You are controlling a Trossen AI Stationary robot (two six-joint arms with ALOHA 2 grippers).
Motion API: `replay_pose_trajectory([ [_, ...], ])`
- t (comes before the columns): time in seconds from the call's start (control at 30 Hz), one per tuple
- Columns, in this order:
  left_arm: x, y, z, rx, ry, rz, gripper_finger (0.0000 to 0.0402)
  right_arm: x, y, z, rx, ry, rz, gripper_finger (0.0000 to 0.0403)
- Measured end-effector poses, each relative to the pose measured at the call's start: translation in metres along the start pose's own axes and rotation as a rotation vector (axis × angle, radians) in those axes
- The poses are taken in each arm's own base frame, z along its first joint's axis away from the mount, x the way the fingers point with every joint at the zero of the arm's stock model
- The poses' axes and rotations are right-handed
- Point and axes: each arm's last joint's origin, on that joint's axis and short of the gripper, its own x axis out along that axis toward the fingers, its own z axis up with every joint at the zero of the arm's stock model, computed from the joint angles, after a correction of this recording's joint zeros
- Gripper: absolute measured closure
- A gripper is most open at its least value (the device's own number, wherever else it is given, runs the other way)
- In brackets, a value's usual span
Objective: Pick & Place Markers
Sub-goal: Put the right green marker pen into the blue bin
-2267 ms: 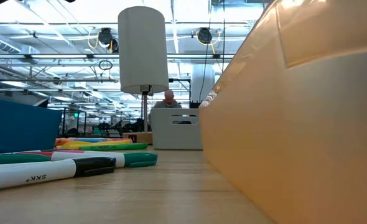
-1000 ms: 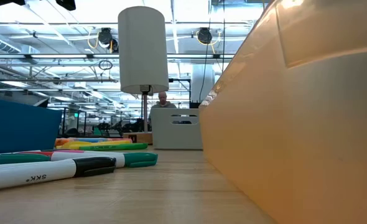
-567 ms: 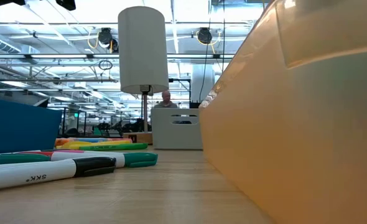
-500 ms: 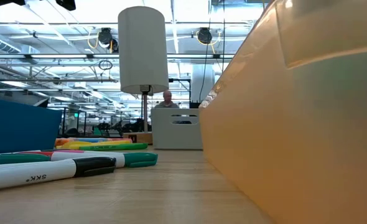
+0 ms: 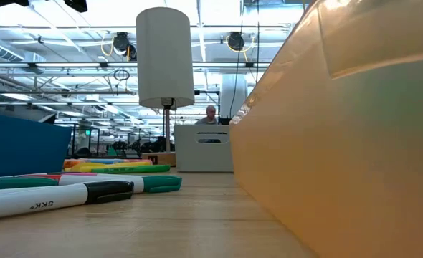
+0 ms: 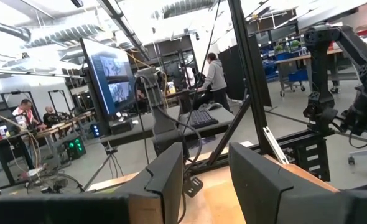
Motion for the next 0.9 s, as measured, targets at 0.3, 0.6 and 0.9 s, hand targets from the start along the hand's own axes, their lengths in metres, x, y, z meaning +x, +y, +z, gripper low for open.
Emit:
replay_pose_trajectory([
  [0.3, 0.000, 0.000, 0.000, 0.002, 0.002, 0.000, 0.0266, -0.021, 0.006, 0.000, -0.043, -0.163, 0.143, 0.0403],
  [0.6, 0.000, 0.000, -0.001, 0.001, 0.006, -0.002, 0.0266, -0.050, 0.008, -0.007, -0.064, -0.365, 0.394, 0.0403],
  [0.9, 0.000, 0.000, -0.001, 0.001, 0.006, -0.001, 0.0266, -0.044, -0.034, -0.019, 0.206, -0.376, 0.050, 0.0403],
])
